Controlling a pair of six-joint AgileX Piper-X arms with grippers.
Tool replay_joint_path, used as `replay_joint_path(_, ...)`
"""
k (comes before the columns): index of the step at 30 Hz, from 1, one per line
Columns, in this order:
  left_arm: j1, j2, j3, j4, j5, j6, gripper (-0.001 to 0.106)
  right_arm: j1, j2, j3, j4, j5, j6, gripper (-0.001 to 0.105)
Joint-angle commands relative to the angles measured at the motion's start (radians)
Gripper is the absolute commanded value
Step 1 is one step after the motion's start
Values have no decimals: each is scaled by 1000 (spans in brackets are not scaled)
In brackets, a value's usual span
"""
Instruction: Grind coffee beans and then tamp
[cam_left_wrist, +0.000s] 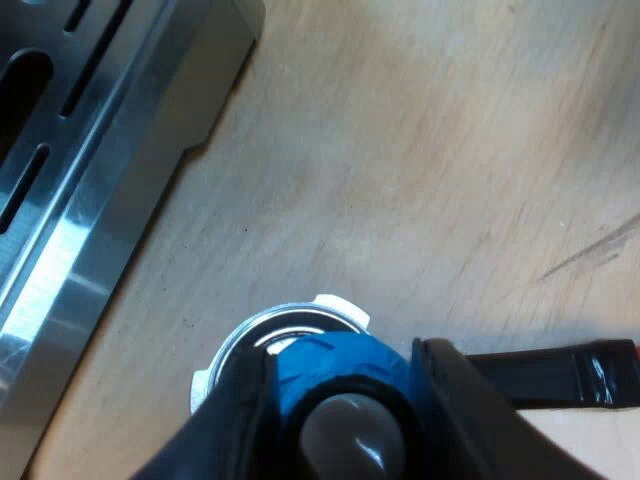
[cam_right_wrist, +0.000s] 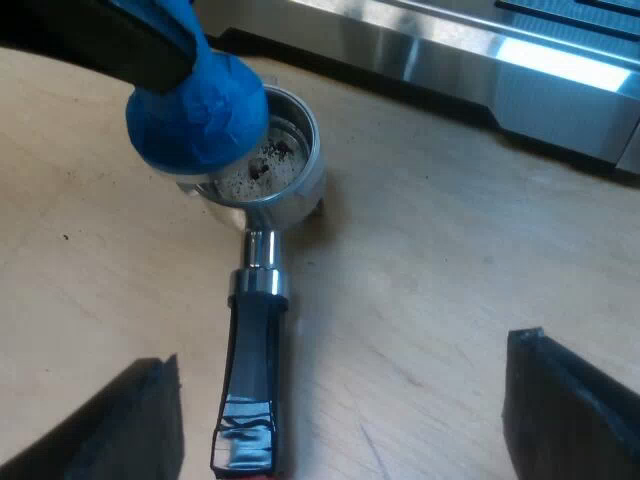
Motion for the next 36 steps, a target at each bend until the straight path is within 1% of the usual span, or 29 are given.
replay_joint_path(1,-6,2,-3,-6,-11,7,0,-3,-3,0,-2,14,-10,68)
replay_joint_path(7,-6,22,-3,-27,-13,7,0,-3,-3,0,-2,14,-10,68)
replay_joint_path(12,-6,23,-3,-27,-65,7,0,-3,-3,0,-2,14,-10,68)
replay_joint_path(24,-6,27,5,-20,-72,7,0,-3,-3,0,-2,14,-10,68)
replay_joint_path(28,-6,52,6,-23,-20,7,0,-3,-3,0,-2,14,-10,68)
replay_joint_path(32,-6,80,6,-37,-4,7,0,-3,-3,0,-2,14,-10,68)
replay_joint_path(36,-6,88,6,-48,-4,7,0,-3,-3,0,-2,14,-10,68)
